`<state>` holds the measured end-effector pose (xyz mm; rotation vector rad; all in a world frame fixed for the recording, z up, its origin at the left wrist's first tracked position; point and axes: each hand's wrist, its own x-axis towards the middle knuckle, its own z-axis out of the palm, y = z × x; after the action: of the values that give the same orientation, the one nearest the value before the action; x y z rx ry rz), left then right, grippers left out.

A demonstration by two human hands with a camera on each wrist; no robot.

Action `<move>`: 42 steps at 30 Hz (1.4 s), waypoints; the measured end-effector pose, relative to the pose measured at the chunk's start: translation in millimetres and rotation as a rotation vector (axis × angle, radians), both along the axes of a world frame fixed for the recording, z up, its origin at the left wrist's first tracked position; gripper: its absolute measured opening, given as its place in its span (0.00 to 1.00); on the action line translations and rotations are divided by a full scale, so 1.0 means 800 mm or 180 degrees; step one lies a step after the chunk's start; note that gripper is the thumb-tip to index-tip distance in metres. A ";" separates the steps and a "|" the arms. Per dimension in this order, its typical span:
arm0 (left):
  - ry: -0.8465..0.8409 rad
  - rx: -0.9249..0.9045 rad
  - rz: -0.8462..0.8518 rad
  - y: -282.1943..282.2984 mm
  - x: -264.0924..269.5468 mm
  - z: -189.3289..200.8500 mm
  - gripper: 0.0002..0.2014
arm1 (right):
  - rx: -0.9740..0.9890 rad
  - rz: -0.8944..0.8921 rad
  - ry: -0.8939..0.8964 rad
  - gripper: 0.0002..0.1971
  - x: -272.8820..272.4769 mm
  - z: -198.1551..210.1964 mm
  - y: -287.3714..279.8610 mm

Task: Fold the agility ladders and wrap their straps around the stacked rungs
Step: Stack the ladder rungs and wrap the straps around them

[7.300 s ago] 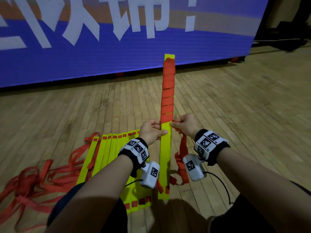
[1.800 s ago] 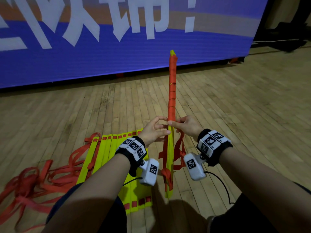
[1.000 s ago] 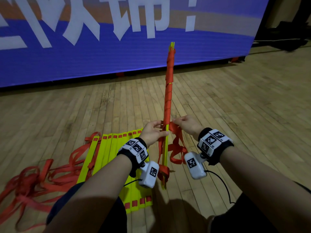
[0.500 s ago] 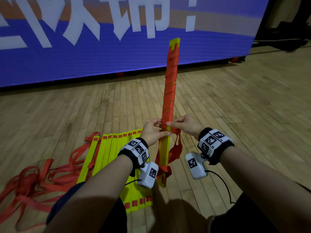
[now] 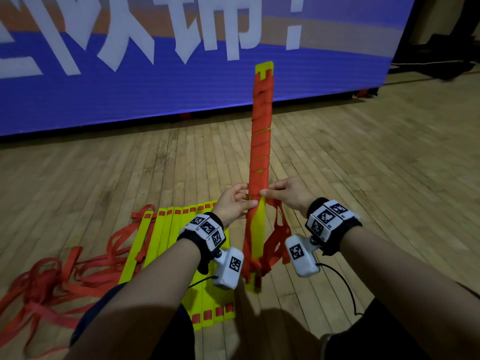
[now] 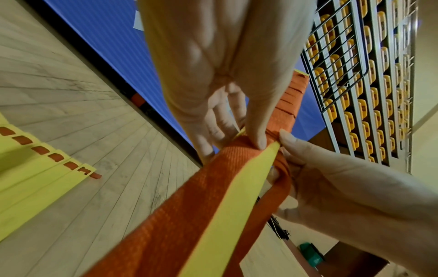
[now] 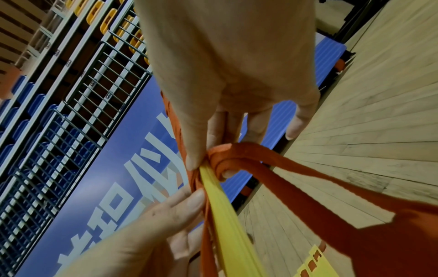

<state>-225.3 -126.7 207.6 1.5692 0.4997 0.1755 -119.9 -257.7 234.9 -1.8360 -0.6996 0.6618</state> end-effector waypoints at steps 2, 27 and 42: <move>-0.0027 0.0003 0.0041 -0.001 0.001 0.001 0.16 | -0.0005 0.0015 -0.0030 0.07 0.000 -0.003 0.001; -0.0192 0.0404 0.0321 0.001 0.002 0.000 0.20 | -0.0578 -0.0315 -0.0349 0.18 -0.009 -0.010 0.020; -0.0079 -0.0428 -0.0758 0.001 -0.009 0.009 0.27 | -0.0345 -0.0437 -0.0417 0.12 -0.002 -0.009 0.007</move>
<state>-232.3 -126.0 214.9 1.4793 0.2956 -0.0204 -121.9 -251.9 227.6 -2.0217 -0.6263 0.5014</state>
